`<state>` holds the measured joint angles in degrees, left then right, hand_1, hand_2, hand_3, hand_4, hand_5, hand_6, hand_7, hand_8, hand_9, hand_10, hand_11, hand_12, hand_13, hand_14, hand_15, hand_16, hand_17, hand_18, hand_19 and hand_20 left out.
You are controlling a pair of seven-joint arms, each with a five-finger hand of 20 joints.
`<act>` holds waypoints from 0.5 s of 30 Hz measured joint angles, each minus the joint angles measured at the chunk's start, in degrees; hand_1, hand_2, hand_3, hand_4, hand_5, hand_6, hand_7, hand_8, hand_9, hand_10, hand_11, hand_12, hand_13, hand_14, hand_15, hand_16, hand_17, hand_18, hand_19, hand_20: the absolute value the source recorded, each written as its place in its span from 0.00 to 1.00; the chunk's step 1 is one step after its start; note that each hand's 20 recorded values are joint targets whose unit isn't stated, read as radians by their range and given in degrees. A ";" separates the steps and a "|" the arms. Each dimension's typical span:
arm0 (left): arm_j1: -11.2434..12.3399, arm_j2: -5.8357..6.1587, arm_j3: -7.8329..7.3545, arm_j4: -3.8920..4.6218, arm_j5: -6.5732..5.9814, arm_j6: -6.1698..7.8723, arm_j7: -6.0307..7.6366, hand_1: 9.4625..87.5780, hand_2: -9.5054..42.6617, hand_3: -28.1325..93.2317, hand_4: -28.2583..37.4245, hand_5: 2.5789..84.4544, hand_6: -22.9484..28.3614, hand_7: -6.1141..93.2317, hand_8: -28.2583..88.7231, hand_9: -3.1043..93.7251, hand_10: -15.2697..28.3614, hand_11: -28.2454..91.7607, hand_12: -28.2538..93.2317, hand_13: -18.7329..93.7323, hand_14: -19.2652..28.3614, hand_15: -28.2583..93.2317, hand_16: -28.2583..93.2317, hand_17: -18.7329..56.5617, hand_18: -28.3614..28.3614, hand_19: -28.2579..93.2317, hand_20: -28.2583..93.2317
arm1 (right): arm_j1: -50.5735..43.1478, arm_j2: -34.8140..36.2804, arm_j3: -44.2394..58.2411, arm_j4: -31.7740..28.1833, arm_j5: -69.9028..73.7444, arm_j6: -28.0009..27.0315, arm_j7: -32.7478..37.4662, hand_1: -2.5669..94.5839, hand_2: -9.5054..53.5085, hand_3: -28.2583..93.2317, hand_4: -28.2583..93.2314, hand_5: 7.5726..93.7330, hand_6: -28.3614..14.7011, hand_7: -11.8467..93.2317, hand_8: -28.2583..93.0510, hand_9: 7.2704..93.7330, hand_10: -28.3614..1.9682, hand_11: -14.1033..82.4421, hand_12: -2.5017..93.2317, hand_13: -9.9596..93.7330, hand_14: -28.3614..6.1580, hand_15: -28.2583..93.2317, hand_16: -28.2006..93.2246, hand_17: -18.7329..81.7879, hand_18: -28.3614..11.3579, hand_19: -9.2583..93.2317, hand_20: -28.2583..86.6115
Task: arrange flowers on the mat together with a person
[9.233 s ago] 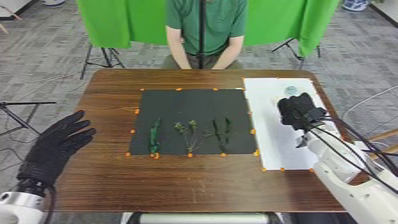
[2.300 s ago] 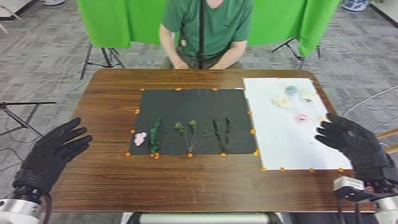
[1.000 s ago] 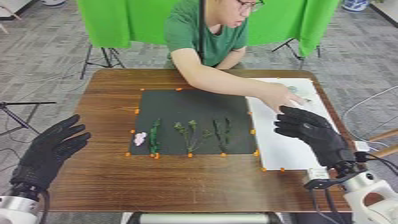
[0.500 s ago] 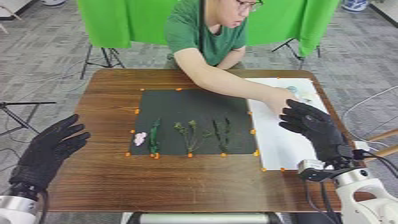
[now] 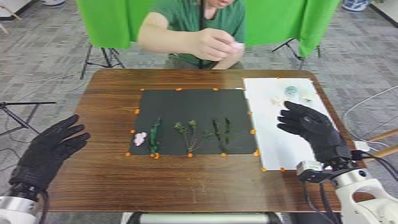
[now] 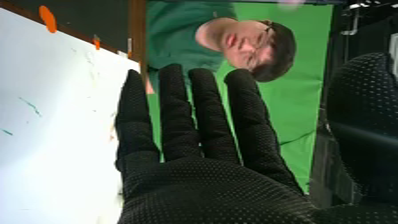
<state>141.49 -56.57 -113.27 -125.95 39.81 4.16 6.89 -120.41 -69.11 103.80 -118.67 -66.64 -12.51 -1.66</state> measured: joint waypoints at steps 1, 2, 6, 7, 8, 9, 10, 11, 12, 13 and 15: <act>0.00 0.00 0.00 0.00 0.00 0.00 0.00 0.27 0.14 0.80 0.09 0.38 0.55 0.25 0.16 0.34 0.64 0.42 0.39 0.40 0.73 0.53 0.23 0.18 0.89 0.64 0.30 | 0.00 0.02 0.00 0.01 0.00 -0.03 0.04 0.25 0.08 0.91 0.04 0.37 0.57 0.26 0.16 0.39 0.49 0.23 0.28 0.43 0.50 0.32 0.53 0.32 0.23 0.44 0.47; 0.00 0.00 0.00 0.00 0.00 0.00 0.00 0.27 0.14 0.80 0.09 0.38 0.55 0.25 0.16 0.34 0.64 0.42 0.39 0.40 0.73 0.53 0.23 0.18 0.89 0.64 0.30 | 0.01 0.07 -0.05 0.02 0.00 -0.03 0.11 0.25 0.08 0.91 0.04 0.37 0.57 0.26 0.16 0.39 0.49 0.23 0.28 0.43 0.50 0.32 0.53 0.32 0.23 0.43 0.47; 0.00 0.00 0.00 -0.01 0.00 0.00 -0.02 0.27 0.14 0.80 0.09 0.38 0.55 0.25 0.16 0.34 0.64 0.42 0.39 0.40 0.73 0.53 0.23 0.18 0.89 0.64 0.30 | 0.60 1.21 -2.35 0.05 -0.12 2.25 0.64 0.25 0.08 0.91 0.04 0.37 0.57 0.26 0.16 0.39 0.49 0.23 0.28 0.43 0.50 0.32 0.53 0.31 0.23 0.43 0.47; 0.00 -0.01 0.00 -0.01 0.00 0.00 -0.03 0.27 0.14 0.80 0.09 0.38 0.55 0.25 0.16 0.34 0.64 0.42 0.39 0.40 0.73 0.53 0.23 0.18 0.89 0.64 0.30 | 0.81 1.49 -3.10 0.05 -0.16 3.22 0.75 0.25 0.08 0.91 0.04 0.37 0.57 0.26 0.16 0.39 0.49 0.23 0.28 0.43 0.50 0.32 0.53 0.31 0.23 0.43 0.47; 0.00 -0.05 0.00 -0.02 0.00 0.00 -0.03 0.27 0.14 0.80 0.09 0.38 0.55 0.25 0.16 0.34 0.64 0.42 0.39 0.40 0.74 0.54 0.23 0.18 0.89 0.64 0.30 | 0.98 1.62 -3.56 0.05 -0.19 3.83 0.86 0.25 0.08 0.91 0.04 0.37 0.57 0.26 0.16 0.39 0.49 0.23 0.28 0.43 0.50 0.32 0.53 0.32 0.23 0.43 0.47; 0.00 -0.08 0.00 -0.02 0.00 0.00 -0.03 0.27 0.14 0.80 0.09 0.38 0.55 0.25 0.16 0.34 0.64 0.42 0.39 0.40 0.74 0.53 0.23 0.18 0.89 0.64 0.30 | 1.11 1.62 -3.69 0.05 -0.21 3.95 0.96 0.25 0.08 0.91 0.04 0.37 0.57 0.26 0.16 0.39 0.49 0.23 0.28 0.43 0.50 0.32 0.53 0.31 0.23 0.43 0.47; 0.00 -0.09 0.00 -0.03 0.00 0.01 -0.03 0.27 0.13 0.80 0.09 0.38 0.55 0.25 0.16 0.34 0.64 0.42 0.38 0.40 0.74 0.53 0.23 0.18 0.89 0.64 0.30 | 1.19 1.62 -3.67 0.04 -0.23 3.92 1.02 0.25 0.08 0.91 0.04 0.37 0.57 0.26 0.16 0.39 0.49 0.23 0.28 0.43 0.50 0.32 0.53 0.31 0.23 0.43 0.47; 0.00 -0.10 0.00 -0.03 0.00 0.01 -0.03 0.27 0.13 0.80 0.09 0.38 0.55 0.25 0.16 0.34 0.64 0.42 0.39 0.40 0.74 0.53 0.23 0.18 0.89 0.64 0.30 | 1.23 1.61 -3.57 0.04 -0.24 3.75 1.06 0.25 0.08 0.91 0.04 0.37 0.57 0.26 0.16 0.39 0.49 0.23 0.28 0.43 0.50 0.32 0.53 0.31 0.23 0.44 0.47; 0.00 -0.10 0.00 -0.03 0.00 0.01 -0.03 0.27 0.14 0.80 0.09 0.38 0.55 0.25 0.16 0.34 0.64 0.42 0.39 0.40 0.74 0.53 0.23 0.18 0.89 0.64 0.30 | 1.25 1.59 -3.41 0.04 -0.24 3.47 1.08 0.25 0.08 0.91 0.04 0.37 0.57 0.26 0.16 0.39 0.49 0.23 0.28 0.43 0.50 0.32 0.53 0.31 0.23 0.44 0.47; 0.00 -0.10 0.00 -0.04 0.00 0.01 -0.03 0.27 0.14 0.80 0.09 0.38 0.55 0.25 0.16 0.34 0.64 0.42 0.39 0.40 0.74 0.53 0.23 0.18 0.89 0.64 0.30 | 1.25 1.57 -3.20 0.04 -0.24 3.18 1.09 0.25 0.08 0.91 0.04 0.37 0.57 0.26 0.16 0.39 0.49 0.23 0.28 0.43 0.50 0.32 0.53 0.31 0.23 0.43 0.47; 0.02 -0.10 0.00 -0.05 0.00 0.02 -0.03 0.27 0.14 0.80 0.09 0.38 0.55 0.25 0.16 0.34 0.64 0.42 0.38 0.40 0.74 0.53 0.23 0.18 0.89 0.64 0.30 | 1.25 1.56 -2.77 0.04 -0.24 2.56 1.09 0.25 0.08 0.91 0.04 0.37 0.57 0.26 0.16 0.39 0.49 0.23 0.28 0.43 0.50 0.32 0.53 0.31 0.23 0.43 0.47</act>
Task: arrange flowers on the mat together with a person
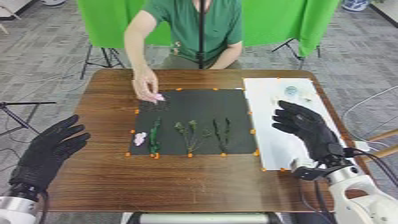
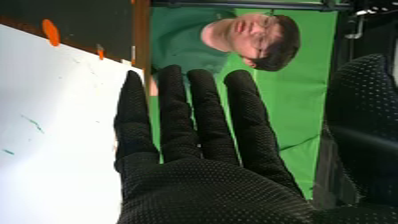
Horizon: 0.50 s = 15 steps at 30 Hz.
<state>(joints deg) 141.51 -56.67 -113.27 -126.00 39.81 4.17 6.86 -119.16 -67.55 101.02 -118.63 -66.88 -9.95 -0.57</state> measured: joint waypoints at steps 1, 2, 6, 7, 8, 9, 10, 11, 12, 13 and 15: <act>0.01 0.00 0.00 -0.01 0.00 0.01 0.00 0.27 0.14 0.80 0.09 0.38 0.55 0.25 0.16 0.34 0.64 0.42 0.38 0.40 0.74 0.53 0.23 0.18 0.89 0.64 0.30 | 0.00 0.00 0.17 0.00 0.00 -0.28 0.00 0.25 0.08 0.92 0.04 0.37 0.57 0.26 0.16 0.39 0.49 0.23 0.28 0.43 0.50 0.32 0.53 0.31 0.23 0.43 0.47; 0.02 0.00 0.00 -0.01 0.00 0.01 0.00 0.27 0.14 0.80 0.09 0.38 0.55 0.25 0.16 0.34 0.64 0.42 0.38 0.40 0.74 0.53 0.23 0.18 0.89 0.64 0.30 | 0.00 -0.01 0.34 0.00 0.00 -0.58 0.00 0.25 0.08 0.91 0.04 0.37 0.57 0.26 0.16 0.39 0.49 0.23 0.28 0.43 0.50 0.32 0.53 0.31 0.23 0.43 0.47; 0.05 0.00 0.00 -0.03 0.00 0.02 0.00 0.27 0.13 0.80 0.09 0.38 0.55 0.26 0.16 0.34 0.64 0.42 0.38 0.40 0.73 0.53 0.23 0.18 0.89 0.64 0.30 | 0.00 -0.13 0.87 0.00 0.03 -1.70 0.02 0.25 0.08 0.91 0.04 0.37 0.57 0.26 0.16 0.39 0.49 0.23 0.28 0.43 0.50 0.32 0.53 0.31 0.23 0.43 0.47; 0.05 0.00 0.00 -0.03 0.00 0.02 0.00 0.27 0.13 0.80 0.09 0.38 0.55 0.26 0.16 0.34 0.64 0.42 0.38 0.40 0.73 0.53 0.23 0.18 0.89 0.64 0.30 | -0.01 -0.18 0.96 0.00 0.04 -1.88 0.02 0.25 0.08 0.91 0.04 0.37 0.57 0.26 0.16 0.39 0.49 0.23 0.28 0.43 0.50 0.32 0.53 0.31 0.23 0.43 0.47; 0.04 0.00 0.00 -0.03 0.00 0.02 0.00 0.27 0.13 0.80 0.09 0.38 0.55 0.26 0.16 0.34 0.64 0.42 0.38 0.40 0.73 0.53 0.23 0.18 0.89 0.64 0.30 | -0.01 -0.22 1.04 0.00 0.04 -2.04 0.02 0.25 0.08 0.91 0.04 0.37 0.57 0.26 0.16 0.39 0.49 0.23 0.28 0.43 0.50 0.32 0.53 0.31 0.23 0.43 0.47; 0.03 0.00 0.01 -0.03 0.00 0.02 0.00 0.27 0.13 0.80 0.09 0.38 0.55 0.26 0.16 0.34 0.64 0.42 0.39 0.40 0.73 0.53 0.23 0.18 0.89 0.64 0.30 | -0.01 -0.27 1.10 0.01 0.04 -2.17 0.02 0.25 0.08 0.91 0.04 0.37 0.57 0.26 0.16 0.39 0.49 0.23 0.28 0.43 0.50 0.32 0.53 0.31 0.23 0.43 0.47; 0.02 0.00 0.02 -0.03 0.00 0.02 0.00 0.27 0.13 0.80 0.09 0.38 0.55 0.26 0.16 0.34 0.64 0.42 0.39 0.40 0.73 0.53 0.23 0.18 0.89 0.64 0.30 | -0.02 -0.30 1.15 0.02 0.04 -2.26 0.02 0.25 0.08 0.91 0.04 0.37 0.57 0.26 0.16 0.39 0.49 0.23 0.28 0.43 0.50 0.32 0.53 0.31 0.23 0.43 0.47; 0.01 0.00 0.02 -0.03 0.00 0.02 0.00 0.27 0.13 0.80 0.09 0.38 0.55 0.26 0.16 0.34 0.64 0.42 0.38 0.40 0.73 0.53 0.23 0.18 0.89 0.64 0.30 | -0.02 -0.33 1.19 0.04 0.04 -2.35 0.02 0.25 0.08 0.91 0.04 0.37 0.57 0.26 0.16 0.39 0.49 0.23 0.28 0.43 0.50 0.32 0.53 0.31 0.23 0.43 0.47; 0.00 0.00 0.02 -0.03 0.00 0.02 0.00 0.27 0.13 0.80 0.09 0.38 0.55 0.25 0.16 0.34 0.64 0.42 0.38 0.40 0.73 0.53 0.23 0.18 0.89 0.64 0.30 | -0.02 -0.36 1.23 0.06 0.04 -2.46 0.02 0.25 0.08 0.91 0.04 0.37 0.57 0.26 0.16 0.39 0.49 0.23 0.28 0.43 0.50 0.32 0.53 0.31 0.23 0.43 0.47; -0.01 0.00 0.03 -0.03 0.00 0.02 0.00 0.27 0.13 0.80 0.09 0.38 0.55 0.25 0.16 0.34 0.64 0.42 0.38 0.40 0.73 0.53 0.23 0.18 0.89 0.64 0.30 | -0.02 -0.37 1.29 0.08 0.04 -2.56 0.03 0.25 0.08 0.91 0.04 0.37 0.57 0.26 0.16 0.39 0.49 0.23 0.28 0.43 0.50 0.32 0.53 0.31 0.23 0.43 0.47; -0.03 0.00 0.04 -0.03 0.00 0.02 0.00 0.27 0.13 0.80 0.09 0.38 0.55 0.25 0.16 0.34 0.64 0.42 0.38 0.40 0.73 0.53 0.23 0.18 0.89 0.64 0.30 | -0.02 -0.39 1.39 0.11 0.05 -2.71 0.03 0.25 0.08 0.91 0.04 0.37 0.57 0.26 0.16 0.39 0.49 0.23 0.28 0.43 0.50 0.32 0.53 0.31 0.23 0.43 0.47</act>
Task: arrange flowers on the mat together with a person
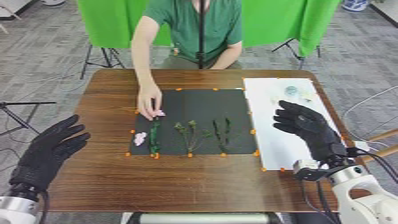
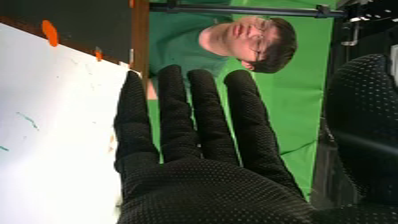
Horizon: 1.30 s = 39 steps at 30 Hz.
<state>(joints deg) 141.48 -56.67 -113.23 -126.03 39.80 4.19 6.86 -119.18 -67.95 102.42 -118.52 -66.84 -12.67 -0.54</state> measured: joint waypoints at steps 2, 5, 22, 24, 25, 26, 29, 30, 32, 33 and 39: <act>-0.02 0.00 0.01 0.00 0.00 0.00 0.00 0.27 0.13 0.80 0.09 0.38 0.55 0.25 0.16 0.34 0.64 0.42 0.38 0.40 0.73 0.53 0.23 0.18 0.89 0.64 0.30 | 0.01 0.00 0.04 0.05 0.01 -0.20 0.00 0.25 0.08 0.91 0.04 0.37 0.57 0.26 0.16 0.39 0.49 0.23 0.28 0.43 0.50 0.32 0.53 0.31 0.23 0.43 0.47; -0.07 0.00 0.02 0.01 0.00 0.00 0.00 0.27 0.14 0.80 0.09 0.38 0.55 0.25 0.16 0.34 0.64 0.42 0.38 0.40 0.73 0.53 0.23 0.18 0.89 0.64 0.30 | 0.05 -0.02 0.10 0.11 0.02 -0.51 0.01 0.25 0.08 0.91 0.04 0.37 0.57 0.26 0.16 0.39 0.49 0.23 0.28 0.43 0.50 0.32 0.53 0.31 0.23 0.43 0.47; -0.06 0.09 0.07 0.02 0.00 0.00 0.14 0.27 0.14 0.80 0.09 0.38 0.55 0.25 0.16 0.34 0.64 0.42 0.39 0.40 0.73 0.53 0.23 0.18 0.89 0.64 0.30 | 1.56 4.19 0.81 2.47 -6.48 5.93 -3.97 0.27 0.06 0.92 0.03 0.41 0.55 0.28 0.16 0.43 0.50 0.26 0.27 0.48 0.51 0.36 0.52 0.33 0.23 0.48 0.49; -0.06 0.12 0.07 0.02 0.00 0.00 0.14 0.27 0.14 0.80 0.09 0.38 0.55 0.25 0.16 0.34 0.64 0.42 0.39 0.40 0.73 0.53 0.23 0.18 0.89 0.64 0.30 | 1.77 5.55 1.23 2.88 -10.77 9.57 -5.56 0.29 0.06 0.91 0.03 0.42 0.57 0.30 0.15 0.44 0.51 0.27 0.27 0.49 0.53 0.38 0.51 0.34 0.23 0.50 0.49; -0.06 0.13 0.07 0.02 0.00 0.00 0.14 0.27 0.14 0.80 0.09 0.38 0.55 0.25 0.16 0.34 0.64 0.42 0.39 0.40 0.73 0.53 0.23 0.18 0.89 0.64 0.30 | 1.82 6.12 1.63 3.00 -13.03 11.05 -6.03 0.30 0.05 0.91 0.02 0.42 0.58 0.32 0.14 0.46 0.52 0.29 0.27 0.50 0.54 0.41 0.49 0.35 0.24 0.51 0.50; -0.05 0.14 0.06 0.02 0.00 0.00 0.14 0.27 0.14 0.80 0.09 0.38 0.55 0.25 0.16 0.34 0.64 0.42 0.39 0.40 0.73 0.53 0.23 0.18 0.89 0.64 0.30 | 1.85 6.61 2.09 3.07 -15.29 12.27 -6.17 0.31 0.04 0.91 0.02 0.43 0.59 0.33 0.13 0.46 0.53 0.30 0.26 0.50 0.55 0.43 0.48 0.35 0.25 0.52 0.50; -0.04 0.17 0.04 0.02 0.00 0.00 0.15 0.27 0.14 0.80 0.09 0.38 0.55 0.25 0.16 0.34 0.64 0.42 0.39 0.40 0.73 0.53 0.23 0.18 0.89 0.64 0.30 | 1.92 8.02 3.10 3.30 -22.18 15.67 -5.97 0.34 0.02 0.92 0.01 0.45 0.61 0.35 0.12 0.48 0.54 0.33 0.26 0.52 0.57 0.46 0.46 0.36 0.26 0.53 0.50; -0.03 0.17 0.03 0.02 -0.01 0.00 0.16 0.27 0.14 0.80 0.09 0.38 0.55 0.25 0.16 0.34 0.64 0.42 0.39 0.40 0.73 0.53 0.23 0.18 0.89 0.64 0.30 | 1.93 8.55 3.14 3.42 -24.73 17.18 -5.71 0.34 0.01 0.92 0.01 0.45 0.62 0.36 0.12 0.48 0.55 0.33 0.26 0.52 0.58 0.47 0.46 0.36 0.26 0.53 0.50; -0.03 0.17 0.01 0.03 -0.01 -0.01 0.16 0.27 0.14 0.80 0.09 0.38 0.55 0.25 0.16 0.34 0.64 0.42 0.39 0.40 0.73 0.53 0.23 0.18 0.89 0.64 0.30 | 2.02 9.84 2.67 3.82 -30.26 21.06 -4.45 0.35 0.00 0.92 0.00 0.45 0.62 0.37 0.12 0.48 0.56 0.34 0.26 0.52 0.59 0.47 0.45 0.37 0.27 0.54 0.50; -0.02 0.20 0.00 0.03 -0.01 -0.01 0.16 0.27 0.14 0.80 0.09 0.38 0.55 0.25 0.16 0.34 0.64 0.42 0.39 0.40 0.73 0.53 0.23 0.18 0.89 0.64 0.30 | 2.20 10.64 2.07 4.15 -33.33 23.23 -3.32 0.35 0.00 0.92 0.00 0.44 0.62 0.37 0.11 0.48 0.56 0.34 0.26 0.52 0.59 0.47 0.45 0.37 0.27 0.54 0.50; -0.01 0.41 0.00 0.04 -0.02 -0.01 0.17 0.27 0.13 0.80 0.09 0.38 0.55 0.25 0.16 0.34 0.64 0.42 0.38 0.40 0.73 0.53 0.23 0.18 0.89 0.64 0.30 | 5.10 13.79 -1.28 7.80 -49.00 26.07 0.44 0.35 0.00 0.92 0.00 0.44 0.65 0.42 0.11 0.49 0.59 0.37 0.28 0.52 0.61 0.48 0.45 0.37 0.28 0.54 0.50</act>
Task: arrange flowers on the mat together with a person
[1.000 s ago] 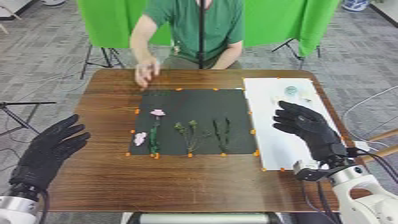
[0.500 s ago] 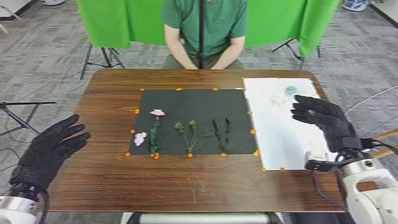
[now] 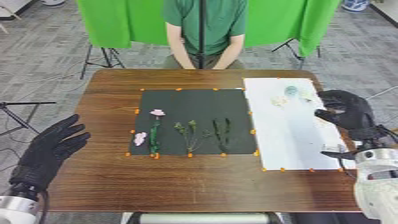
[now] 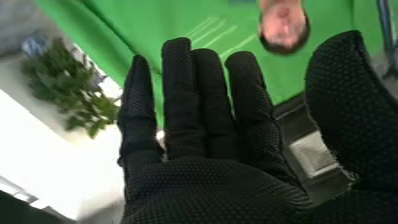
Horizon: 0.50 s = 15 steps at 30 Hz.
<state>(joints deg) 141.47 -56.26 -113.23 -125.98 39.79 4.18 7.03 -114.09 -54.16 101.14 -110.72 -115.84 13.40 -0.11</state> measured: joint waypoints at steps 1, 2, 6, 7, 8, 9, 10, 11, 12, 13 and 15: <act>0.00 0.05 0.00 0.00 0.00 0.00 0.00 0.27 0.13 0.80 0.09 0.38 0.55 0.25 0.16 0.34 0.64 0.42 0.38 0.40 0.73 0.53 0.23 0.18 0.89 0.64 0.30 | 0.70 0.29 -0.60 0.90 -2.28 0.01 0.15 0.35 0.00 0.92 0.00 0.44 0.66 0.43 0.10 0.49 0.60 0.39 0.28 0.52 0.62 0.49 0.45 0.37 0.28 0.53 0.50; 0.00 0.09 0.00 0.01 0.00 0.00 0.00 0.27 0.13 0.80 0.09 0.38 0.55 0.25 0.16 0.34 0.64 0.42 0.38 0.40 0.73 0.53 0.23 0.18 0.89 0.64 0.30 | 1.45 0.65 -1.38 1.91 -4.64 0.15 0.52 0.35 0.00 0.92 0.00 0.45 0.67 0.44 0.10 0.50 0.61 0.41 0.29 0.53 0.64 0.51 0.45 0.37 0.28 0.54 0.50; -0.02 0.20 0.06 0.01 0.00 0.00 0.00 0.27 0.13 0.80 0.09 0.38 0.55 0.25 0.16 0.34 0.64 0.42 0.39 0.40 0.73 0.53 0.23 0.18 0.89 0.64 0.30 | 4.15 2.98 -5.90 5.74 -14.88 3.37 5.17 0.37 0.00 0.92 0.00 0.47 0.71 0.47 0.09 0.53 0.64 0.46 0.29 0.54 0.67 0.56 0.45 0.37 0.31 0.55 0.51; -0.02 0.22 0.06 0.01 0.00 0.00 0.00 0.27 0.13 0.80 0.09 0.38 0.55 0.25 0.16 0.34 0.64 0.42 0.39 0.40 0.73 0.53 0.23 0.18 0.89 0.64 0.30 | 4.63 3.64 -6.96 6.54 -17.54 4.58 6.90 0.38 0.00 0.92 0.00 0.48 0.71 0.48 0.08 0.53 0.65 0.47 0.30 0.55 0.67 0.57 0.44 0.38 0.31 0.55 0.51; -0.02 0.23 0.06 0.01 0.00 0.00 0.00 0.27 0.13 0.80 0.09 0.38 0.55 0.25 0.16 0.34 0.64 0.42 0.39 0.40 0.73 0.53 0.23 0.18 0.89 0.64 0.30 | 4.95 4.23 -7.69 7.18 -19.98 5.35 8.50 0.38 0.00 0.92 0.00 0.49 0.72 0.48 0.08 0.53 0.66 0.47 0.30 0.55 0.67 0.57 0.44 0.38 0.32 0.55 0.51; -0.01 0.23 0.06 0.01 0.00 0.00 0.00 0.27 0.13 0.80 0.09 0.38 0.55 0.25 0.16 0.34 0.64 0.42 0.38 0.40 0.73 0.53 0.23 0.18 0.89 0.64 0.30 | 5.21 4.76 -8.13 7.72 -22.26 5.56 9.78 0.38 0.00 0.93 0.00 0.49 0.72 0.49 0.08 0.54 0.66 0.48 0.30 0.55 0.67 0.58 0.44 0.38 0.32 0.55 0.51; 0.00 0.23 0.06 0.01 0.00 0.01 0.02 0.27 0.13 0.80 0.09 0.38 0.55 0.25 0.16 0.34 0.64 0.42 0.38 0.40 0.73 0.53 0.23 0.18 0.89 0.64 0.30 | 5.43 5.22 -8.36 8.24 -24.09 5.51 10.60 0.39 0.00 0.93 0.00 0.49 0.72 0.49 0.08 0.54 0.66 0.48 0.30 0.55 0.67 0.58 0.44 0.38 0.32 0.55 0.51; 0.02 0.23 0.05 0.01 0.00 0.01 0.04 0.27 0.13 0.80 0.09 0.38 0.55 0.25 0.16 0.34 0.64 0.42 0.38 0.40 0.73 0.53 0.23 0.18 0.89 0.64 0.30 | 5.64 5.66 -8.50 8.73 -25.45 5.30 11.05 0.39 0.00 0.93 0.00 0.49 0.72 0.49 0.08 0.54 0.67 0.48 0.30 0.55 0.67 0.58 0.44 0.38 0.32 0.55 0.51; 0.04 0.23 0.03 0.01 0.00 0.01 0.05 0.27 0.13 0.80 0.09 0.38 0.55 0.25 0.16 0.34 0.64 0.42 0.38 0.40 0.73 0.53 0.23 0.18 0.89 0.64 0.30 | 5.90 6.14 -8.68 9.26 -26.46 4.90 11.28 0.39 0.00 0.93 0.00 0.50 0.73 0.49 0.08 0.54 0.67 0.48 0.30 0.56 0.68 0.58 0.44 0.38 0.32 0.55 0.51; 0.06 0.23 0.02 0.00 0.00 0.01 0.06 0.27 0.13 0.80 0.09 0.38 0.55 0.25 0.16 0.34 0.64 0.42 0.38 0.40 0.73 0.53 0.23 0.18 0.89 0.64 0.30 | 6.19 6.66 -8.90 9.76 -27.06 4.29 11.42 0.39 0.00 0.93 0.00 0.50 0.73 0.49 0.08 0.55 0.67 0.49 0.30 0.56 0.68 0.58 0.43 0.38 0.32 0.55 0.51; 0.10 0.23 0.02 -0.01 0.00 0.01 0.07 0.27 0.13 0.80 0.09 0.38 0.55 0.25 0.16 0.34 0.64 0.42 0.39 0.40 0.73 0.53 0.23 0.18 0.89 0.64 0.30 | 6.74 7.76 -9.44 10.60 -27.36 2.46 11.79 0.40 0.00 0.92 0.00 0.51 0.73 0.50 0.08 0.55 0.67 0.50 0.30 0.56 0.68 0.60 0.43 0.38 0.33 0.55 0.51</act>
<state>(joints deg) 141.56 -56.03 -113.21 -125.99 39.79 4.19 7.10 -107.34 -46.40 91.70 -100.12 -143.19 15.86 11.68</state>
